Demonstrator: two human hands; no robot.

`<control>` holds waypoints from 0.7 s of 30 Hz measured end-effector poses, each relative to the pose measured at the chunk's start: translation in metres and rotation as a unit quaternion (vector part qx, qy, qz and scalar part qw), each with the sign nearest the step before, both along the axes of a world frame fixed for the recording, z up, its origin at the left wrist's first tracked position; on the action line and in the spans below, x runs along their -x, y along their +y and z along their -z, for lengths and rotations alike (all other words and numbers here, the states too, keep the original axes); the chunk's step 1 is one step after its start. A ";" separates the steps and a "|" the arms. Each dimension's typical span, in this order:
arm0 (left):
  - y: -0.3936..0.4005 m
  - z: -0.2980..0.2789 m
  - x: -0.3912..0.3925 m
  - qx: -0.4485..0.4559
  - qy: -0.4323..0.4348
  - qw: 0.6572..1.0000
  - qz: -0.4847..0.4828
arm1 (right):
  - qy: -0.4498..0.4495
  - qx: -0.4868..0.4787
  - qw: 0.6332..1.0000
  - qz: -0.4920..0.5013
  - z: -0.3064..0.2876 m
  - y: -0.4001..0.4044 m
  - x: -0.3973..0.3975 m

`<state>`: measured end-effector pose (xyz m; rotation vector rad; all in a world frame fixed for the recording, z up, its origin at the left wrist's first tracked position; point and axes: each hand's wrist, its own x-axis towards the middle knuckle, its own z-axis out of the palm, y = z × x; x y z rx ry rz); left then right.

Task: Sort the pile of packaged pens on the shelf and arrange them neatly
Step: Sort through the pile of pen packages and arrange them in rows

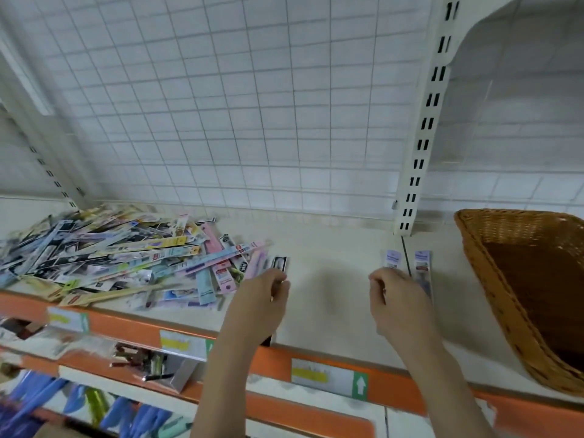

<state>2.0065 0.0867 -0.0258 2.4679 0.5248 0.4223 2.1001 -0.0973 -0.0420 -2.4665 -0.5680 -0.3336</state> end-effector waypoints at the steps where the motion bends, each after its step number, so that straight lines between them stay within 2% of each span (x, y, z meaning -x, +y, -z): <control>1: 0.014 -0.001 0.007 0.000 -0.002 1.000 -0.019 | -0.001 0.003 1.000 -0.007 -0.001 0.011 0.002; 8: 0.101 -0.007 0.051 -0.011 -0.016 0.995 -0.096 | 0.067 0.041 0.994 -0.079 -0.008 0.103 0.018; 10: 0.123 -0.007 0.058 -0.018 -0.020 0.994 -0.105 | 0.111 0.063 0.989 -0.077 -0.008 0.123 0.022; 14: 0.155 -0.006 0.063 -0.018 -0.043 0.994 -0.098 | 0.196 0.138 0.970 -0.037 -0.009 0.148 0.025; 17: 0.173 -0.001 0.060 -0.004 -0.057 0.996 -0.073 | 0.224 0.184 0.957 -0.001 -0.013 0.157 0.025; 21: 0.191 0.006 0.053 -0.004 -0.060 0.998 -0.004 | 0.229 0.186 0.954 0.055 -0.012 0.166 0.026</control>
